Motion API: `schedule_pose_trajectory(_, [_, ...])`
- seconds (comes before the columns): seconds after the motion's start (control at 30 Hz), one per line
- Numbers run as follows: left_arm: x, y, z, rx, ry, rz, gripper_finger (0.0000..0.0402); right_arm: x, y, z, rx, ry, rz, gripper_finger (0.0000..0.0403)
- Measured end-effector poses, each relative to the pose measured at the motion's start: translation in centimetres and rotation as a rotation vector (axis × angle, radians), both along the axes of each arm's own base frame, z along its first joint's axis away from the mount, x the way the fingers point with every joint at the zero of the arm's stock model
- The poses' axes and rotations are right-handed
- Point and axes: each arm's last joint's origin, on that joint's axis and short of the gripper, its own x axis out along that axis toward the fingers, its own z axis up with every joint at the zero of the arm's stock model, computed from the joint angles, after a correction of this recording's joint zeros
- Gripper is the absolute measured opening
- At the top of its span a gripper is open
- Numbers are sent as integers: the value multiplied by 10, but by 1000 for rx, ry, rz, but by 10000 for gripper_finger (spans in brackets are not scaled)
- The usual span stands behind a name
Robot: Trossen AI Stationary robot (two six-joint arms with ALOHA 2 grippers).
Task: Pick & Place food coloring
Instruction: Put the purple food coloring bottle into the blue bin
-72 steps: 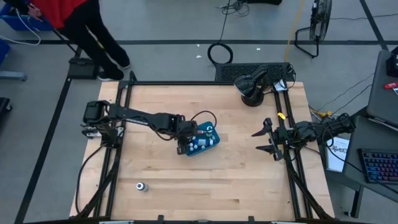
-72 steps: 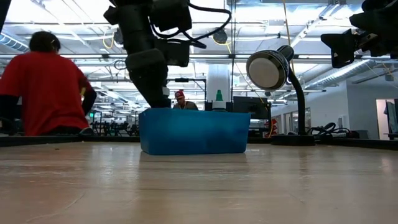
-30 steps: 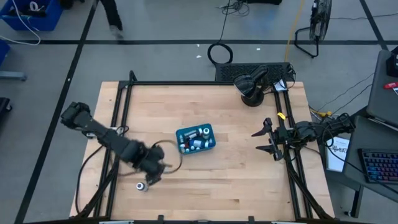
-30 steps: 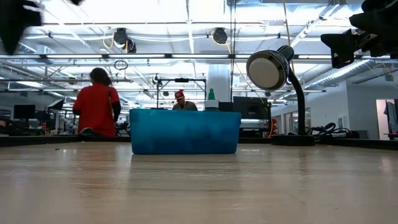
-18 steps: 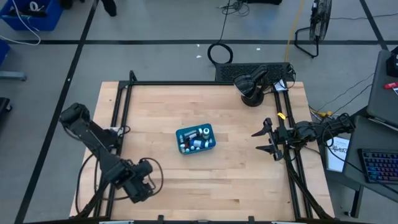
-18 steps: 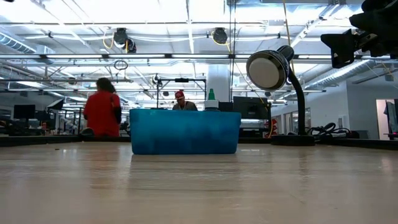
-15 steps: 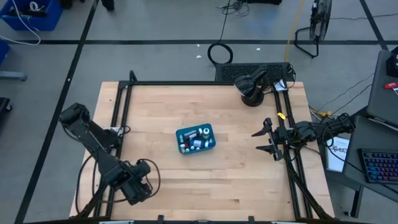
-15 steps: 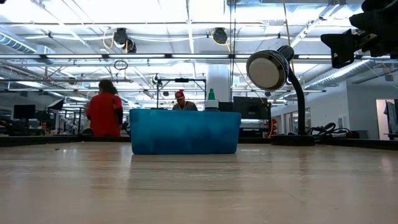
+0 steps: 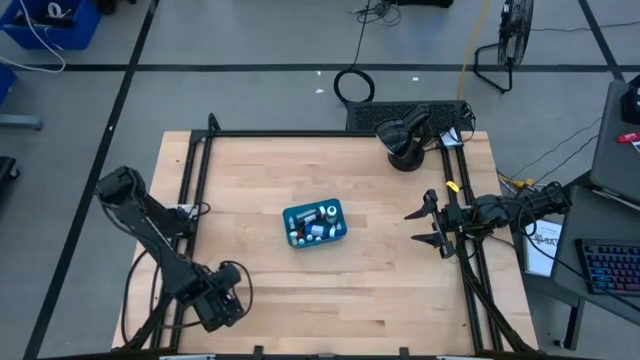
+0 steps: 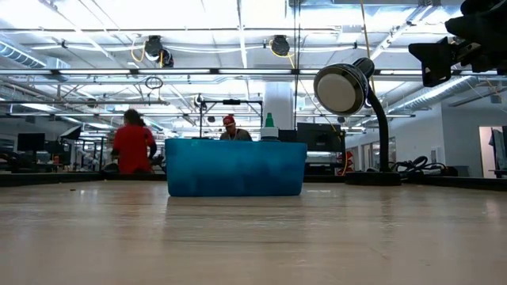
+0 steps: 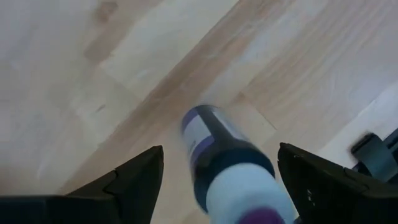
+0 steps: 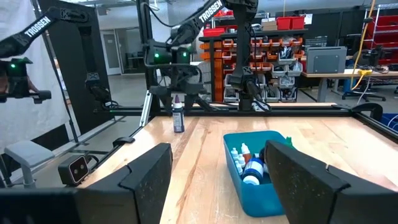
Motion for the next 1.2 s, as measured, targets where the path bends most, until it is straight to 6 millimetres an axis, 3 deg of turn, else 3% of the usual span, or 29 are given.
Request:
schedule_pose_trajectory(0.37, [-3, 4, -11, 10, -8, -70, 294, 0, 0, 0, 0, 0, 0, 246])
schedule_pose_trajectory(0.5, [-2, 4, -11, 38, -41, -131, 250, 0, 0, 0, 0, 0, 0, 246])
schedule_pose_trajectory(0.7, [5, 10, -13, 88, -84, -194, 132, 0, 0, 0, 0, 0, 0, 243])
schedule_pose_trajectory(0.9, [21, 27, -10, 102, -95, -275, 134, 0, 0, 0, 0, 0, 0, 245])
schedule_pose_trajectory(1.03, [42, 45, 14, 106, -191, -349, 134, 0, 0, 0, 0, 0, 0, 243])
schedule_pose_trajectory(1.2, [73, 73, 68, 193, -392, -474, 134, 0, 0, 0, 0, 0, 0, 246])
